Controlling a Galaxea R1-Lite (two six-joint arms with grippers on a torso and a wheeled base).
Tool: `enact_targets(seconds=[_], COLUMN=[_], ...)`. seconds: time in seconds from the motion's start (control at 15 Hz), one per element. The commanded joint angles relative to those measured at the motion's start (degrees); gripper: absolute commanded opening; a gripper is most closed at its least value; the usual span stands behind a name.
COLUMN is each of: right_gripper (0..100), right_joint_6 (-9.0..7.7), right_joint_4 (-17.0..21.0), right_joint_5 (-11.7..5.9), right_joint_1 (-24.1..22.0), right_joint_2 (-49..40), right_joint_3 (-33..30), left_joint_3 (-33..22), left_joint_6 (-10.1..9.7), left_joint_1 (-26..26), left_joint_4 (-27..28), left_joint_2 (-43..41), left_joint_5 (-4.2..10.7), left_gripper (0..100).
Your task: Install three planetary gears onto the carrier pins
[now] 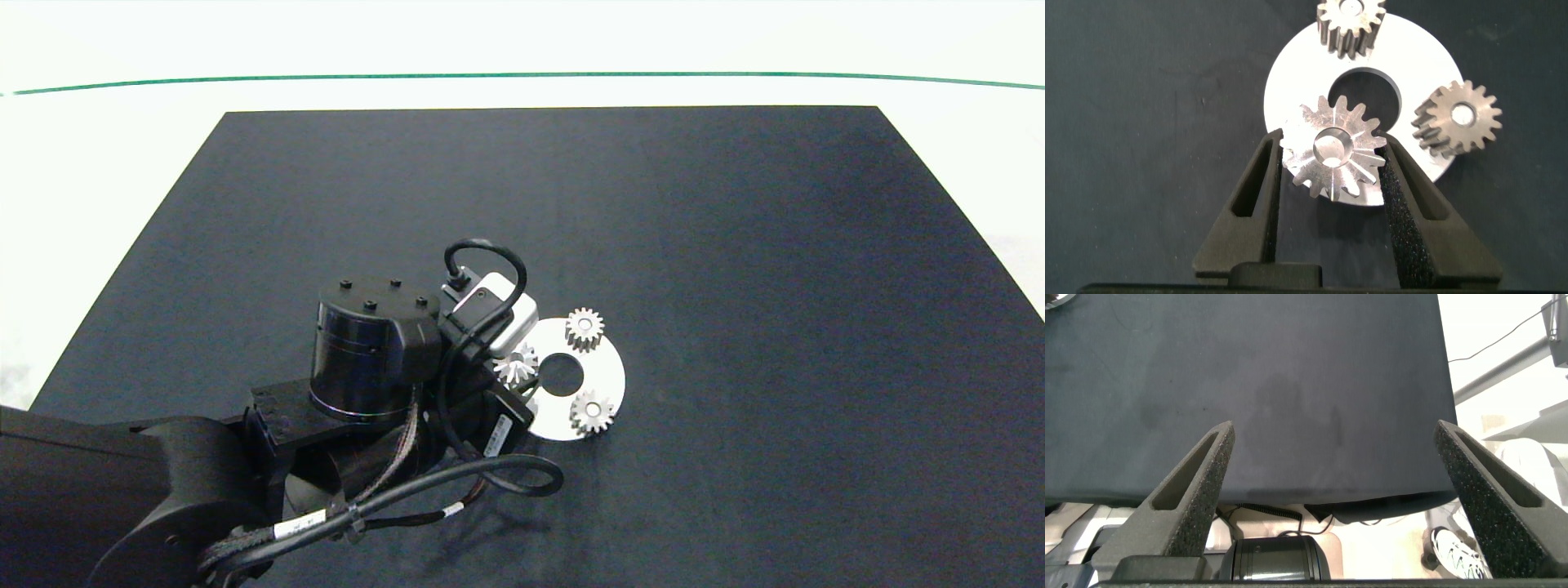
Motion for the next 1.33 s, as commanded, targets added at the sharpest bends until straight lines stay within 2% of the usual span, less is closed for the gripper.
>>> enact_targets(seconds=[0.07,1.33], right_gripper=[100,100], right_joint_6=[-0.05,-0.05], right_joint_4=[0.3,0.3], right_joint_5=[-0.06,0.20], right_joint_1=[0.1,0.0], right_joint_2=[-0.1,-0.4], right_joint_3=[0.0,-0.1], left_joint_3=[-0.3,-1.5], left_joint_6=[0.23,0.59], left_joint_1=[0.9,2.2], left_joint_4=[-0.2,-0.5], left_joint_2=[1.3,3.6], left_joint_5=[0.09,0.09], left_gripper=[0,0])
